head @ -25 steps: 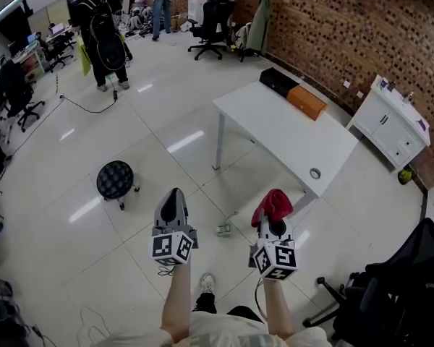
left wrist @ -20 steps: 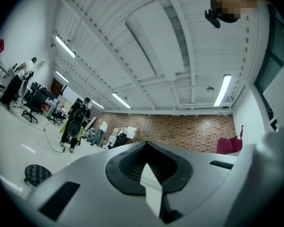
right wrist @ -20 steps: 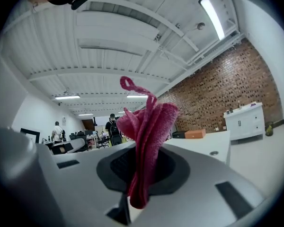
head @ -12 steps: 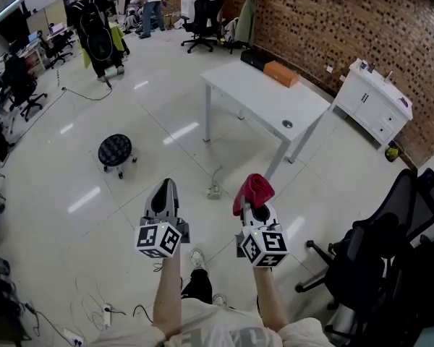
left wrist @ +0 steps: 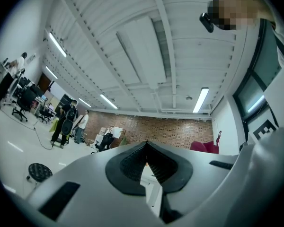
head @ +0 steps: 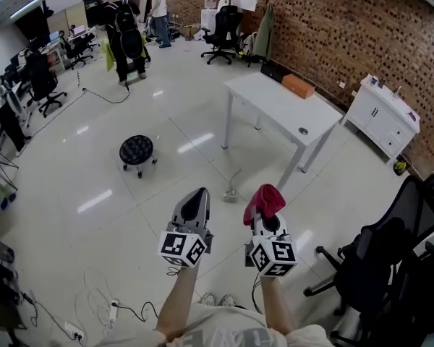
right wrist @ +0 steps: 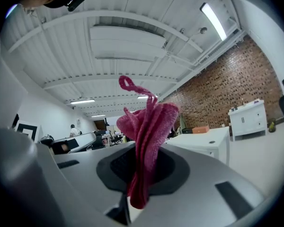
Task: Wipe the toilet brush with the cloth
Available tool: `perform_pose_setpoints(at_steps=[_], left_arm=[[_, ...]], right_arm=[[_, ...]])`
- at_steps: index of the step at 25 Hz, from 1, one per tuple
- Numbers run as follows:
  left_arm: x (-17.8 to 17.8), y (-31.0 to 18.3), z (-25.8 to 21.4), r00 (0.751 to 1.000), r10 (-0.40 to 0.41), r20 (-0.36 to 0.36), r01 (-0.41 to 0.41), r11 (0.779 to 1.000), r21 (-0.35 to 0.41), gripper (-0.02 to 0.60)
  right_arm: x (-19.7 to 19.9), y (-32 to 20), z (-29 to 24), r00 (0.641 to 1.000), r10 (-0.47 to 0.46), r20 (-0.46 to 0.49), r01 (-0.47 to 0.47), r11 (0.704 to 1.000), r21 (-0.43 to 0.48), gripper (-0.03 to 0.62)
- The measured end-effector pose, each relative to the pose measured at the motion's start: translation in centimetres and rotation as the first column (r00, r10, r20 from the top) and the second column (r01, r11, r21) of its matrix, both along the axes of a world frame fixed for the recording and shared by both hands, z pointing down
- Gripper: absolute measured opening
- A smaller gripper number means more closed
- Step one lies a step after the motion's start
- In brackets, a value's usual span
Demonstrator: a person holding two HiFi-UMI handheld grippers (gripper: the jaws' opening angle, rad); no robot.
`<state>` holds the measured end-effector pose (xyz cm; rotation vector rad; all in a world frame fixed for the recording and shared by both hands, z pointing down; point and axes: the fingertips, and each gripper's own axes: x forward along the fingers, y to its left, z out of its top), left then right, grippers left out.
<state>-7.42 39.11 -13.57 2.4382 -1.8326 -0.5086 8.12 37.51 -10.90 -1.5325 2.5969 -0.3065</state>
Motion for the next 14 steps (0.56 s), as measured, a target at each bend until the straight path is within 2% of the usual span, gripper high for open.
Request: perform_pose_setpoints(at_steps=[4, 8, 14], left_arm=[[-2.5, 1.9, 0.9, 0.998, -0.027, -0.050, 0.026, 1.000, -0.013, 0.005], [-4.3, 3.4, 1.5, 0.996, -0.053, -0.066, 0.052, 0.998, -0.020, 0.005], [-3.6, 4.8, 0.7, 0.998, -0.034, -0.047, 0.034, 0.999, -0.002, 0.005]], right_arm=[[-2.8, 2.1, -0.1, 0.999, -0.035, -0.022, 0.036, 0.999, 0.014, 0.031], [-4.4, 3.7, -0.2, 0.997, -0.060, -0.041, 0.061, 0.998, 0.029, 0.032], [-4.4, 4.9, -0.7, 0.998, -0.052, -0.038, 0.053, 0.998, 0.034, 0.032]])
